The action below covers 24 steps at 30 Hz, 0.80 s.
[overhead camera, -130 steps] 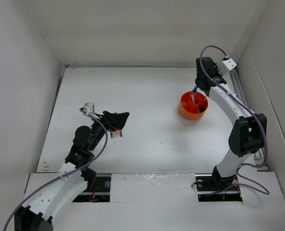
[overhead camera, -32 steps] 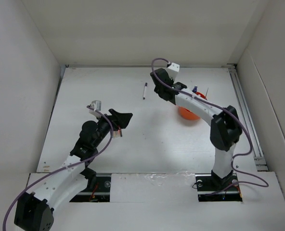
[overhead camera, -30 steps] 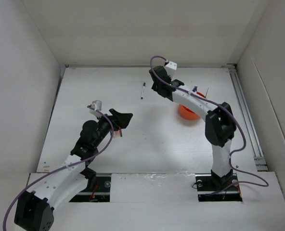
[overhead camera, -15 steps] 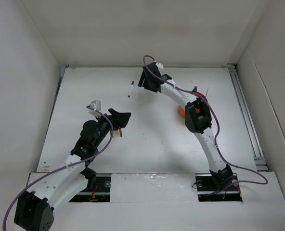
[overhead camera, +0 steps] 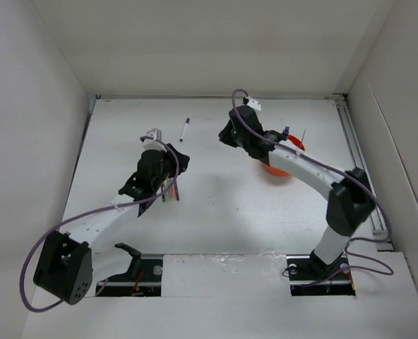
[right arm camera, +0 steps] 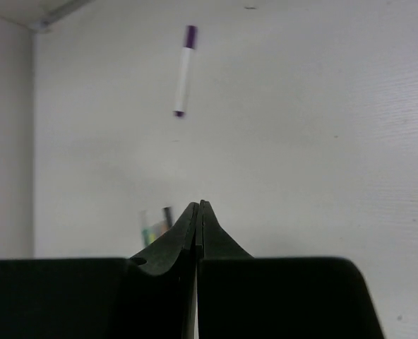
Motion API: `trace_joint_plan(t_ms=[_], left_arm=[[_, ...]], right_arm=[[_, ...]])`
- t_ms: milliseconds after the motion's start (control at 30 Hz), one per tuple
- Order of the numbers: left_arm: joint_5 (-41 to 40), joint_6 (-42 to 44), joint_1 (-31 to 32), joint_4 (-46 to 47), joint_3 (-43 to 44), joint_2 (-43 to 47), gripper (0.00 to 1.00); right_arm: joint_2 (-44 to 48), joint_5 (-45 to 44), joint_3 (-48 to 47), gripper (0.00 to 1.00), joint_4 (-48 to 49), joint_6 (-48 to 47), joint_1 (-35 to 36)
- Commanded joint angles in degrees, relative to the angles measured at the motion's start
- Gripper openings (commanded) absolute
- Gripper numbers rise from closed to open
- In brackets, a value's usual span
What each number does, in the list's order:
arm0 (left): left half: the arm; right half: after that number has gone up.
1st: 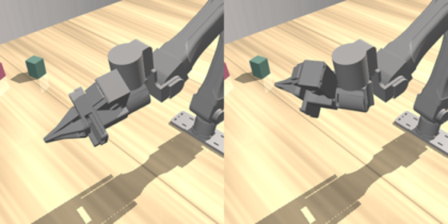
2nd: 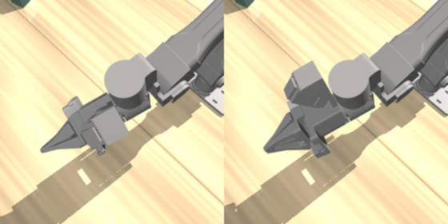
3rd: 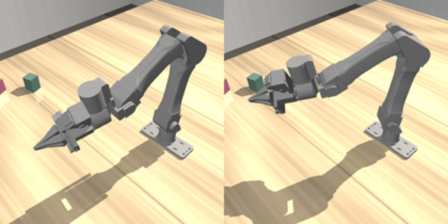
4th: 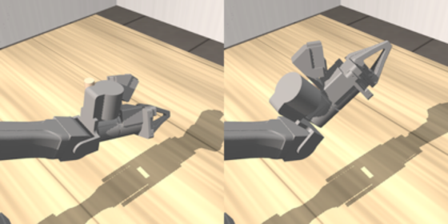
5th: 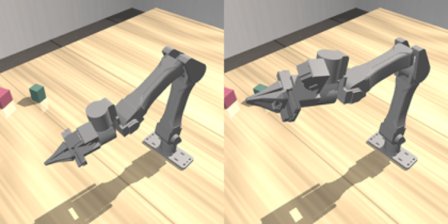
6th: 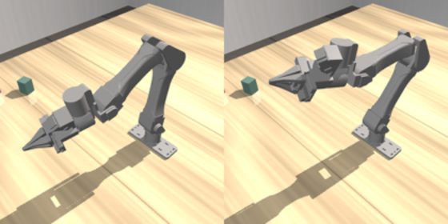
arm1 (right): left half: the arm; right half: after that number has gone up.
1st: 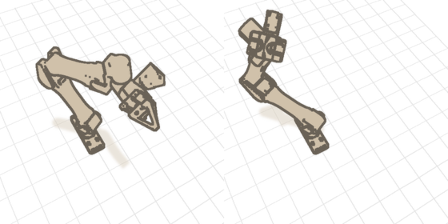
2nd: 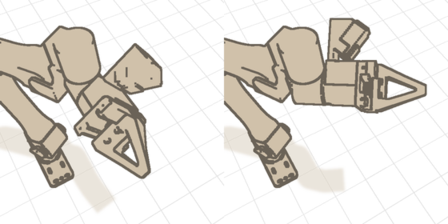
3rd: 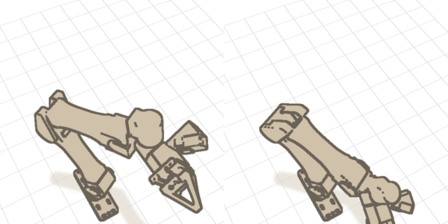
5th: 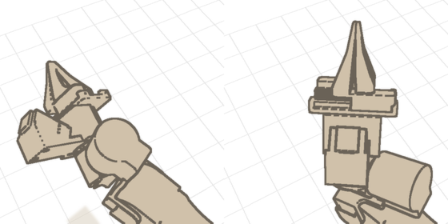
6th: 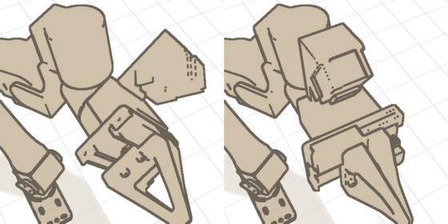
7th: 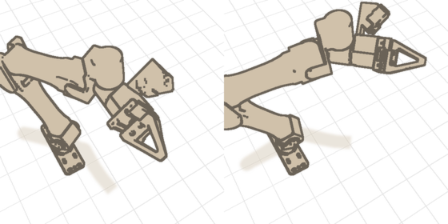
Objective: Sort the stationery into containers
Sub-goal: Grab a piece of stationery with the left arm
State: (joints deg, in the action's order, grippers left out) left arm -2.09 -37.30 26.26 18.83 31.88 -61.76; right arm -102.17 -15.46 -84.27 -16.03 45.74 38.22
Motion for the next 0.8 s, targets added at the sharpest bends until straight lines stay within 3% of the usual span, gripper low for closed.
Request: trace_joint_plan(t_ms=[0,100,267,433,533,600,767], left_arm=[[-2.1,1.4,0.1,-1.9,8.1,-6.1,0.27],[-5.5,3.5,0.1,-7.6,14.8,-14.5,0.27],[-10.2,5.2,-1.1,-13.4,29.0,-27.5,0.54],[-12.3,8.2,-1.7,-19.8,41.3,-40.1,0.69],[-12.3,10.6,-2.4,-24.9,50.1,-48.2,0.70],[-15.3,11.3,-2.4,-30.1,56.2,-53.0,0.64],[-18.0,12.4,-2.4,-32.8,61.1,-57.0,0.61]], right_arm=[[7.4,-2.0,5.9,0.02,5.9,1.3,3.7],[12.7,-4.7,11.5,0.07,5.3,2.4,7.4],[20.7,-8.4,17.7,0.26,3.6,3.0,12.1],[29.3,-9.7,23.7,0.34,3.0,3.0,12.8],[33.5,-9.7,26.5,0.37,2.5,2.4,13.4],[35.5,-7.3,27.6,0.39,2.5,1.9,13.4],[39.2,-6.6,31.2,0.42,3.7,1.3,13.4]])
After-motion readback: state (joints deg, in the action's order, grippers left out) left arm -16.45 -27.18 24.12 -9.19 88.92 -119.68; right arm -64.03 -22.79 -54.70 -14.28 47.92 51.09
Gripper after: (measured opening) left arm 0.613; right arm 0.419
